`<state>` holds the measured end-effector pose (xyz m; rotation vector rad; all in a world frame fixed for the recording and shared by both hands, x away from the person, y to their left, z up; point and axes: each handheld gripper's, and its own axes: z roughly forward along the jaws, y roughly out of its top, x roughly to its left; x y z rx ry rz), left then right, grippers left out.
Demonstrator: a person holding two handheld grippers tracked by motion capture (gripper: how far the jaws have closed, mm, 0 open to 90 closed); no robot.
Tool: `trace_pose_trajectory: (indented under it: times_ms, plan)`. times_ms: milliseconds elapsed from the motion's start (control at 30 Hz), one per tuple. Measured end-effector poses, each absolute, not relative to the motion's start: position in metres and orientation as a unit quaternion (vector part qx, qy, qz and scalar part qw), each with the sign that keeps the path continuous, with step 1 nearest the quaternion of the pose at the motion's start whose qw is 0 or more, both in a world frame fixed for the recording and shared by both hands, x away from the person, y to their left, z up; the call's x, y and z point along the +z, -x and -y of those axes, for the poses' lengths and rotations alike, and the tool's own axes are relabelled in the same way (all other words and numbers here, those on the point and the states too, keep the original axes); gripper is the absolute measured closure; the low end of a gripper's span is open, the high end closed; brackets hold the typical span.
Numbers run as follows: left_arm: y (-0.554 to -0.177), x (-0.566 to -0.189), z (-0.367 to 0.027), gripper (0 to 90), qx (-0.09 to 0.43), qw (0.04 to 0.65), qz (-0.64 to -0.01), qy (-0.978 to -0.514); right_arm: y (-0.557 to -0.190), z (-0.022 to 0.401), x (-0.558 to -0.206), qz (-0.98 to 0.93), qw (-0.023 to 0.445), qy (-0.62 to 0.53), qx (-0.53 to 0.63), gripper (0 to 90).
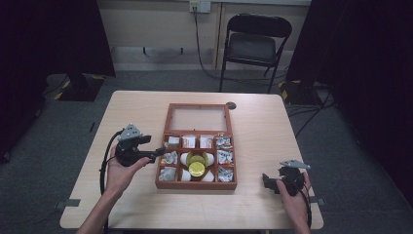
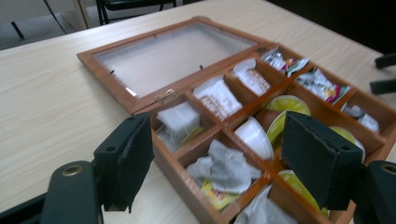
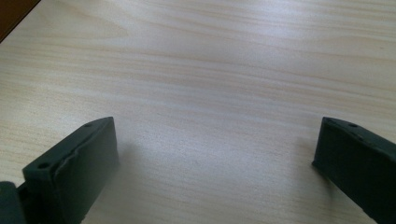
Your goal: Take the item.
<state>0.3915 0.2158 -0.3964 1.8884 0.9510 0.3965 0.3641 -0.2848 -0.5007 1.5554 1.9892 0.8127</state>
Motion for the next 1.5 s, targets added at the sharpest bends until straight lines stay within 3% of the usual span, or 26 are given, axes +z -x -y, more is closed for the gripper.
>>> trace_pose_trajectory:
  times_ms: [500,1000,1500]
  plan:
    - [-0.405,-0.392,-0.187,27.2,0.135,0.471,-0.370,-0.789,-0.364,0.285,-0.501,-0.728,0.242,-0.569,0.297,0.0]
    - [-0.402,-0.408,-0.169,31.0,0.088,0.483,-0.343,-0.801,-0.364,0.285,-0.501,-0.728,0.242,-0.569,0.297,0.0]
    - [-0.401,-0.419,-0.145,32.3,0.075,0.460,-0.324,-0.823,-0.364,0.285,-0.501,-0.728,0.242,-0.568,0.297,0.0]
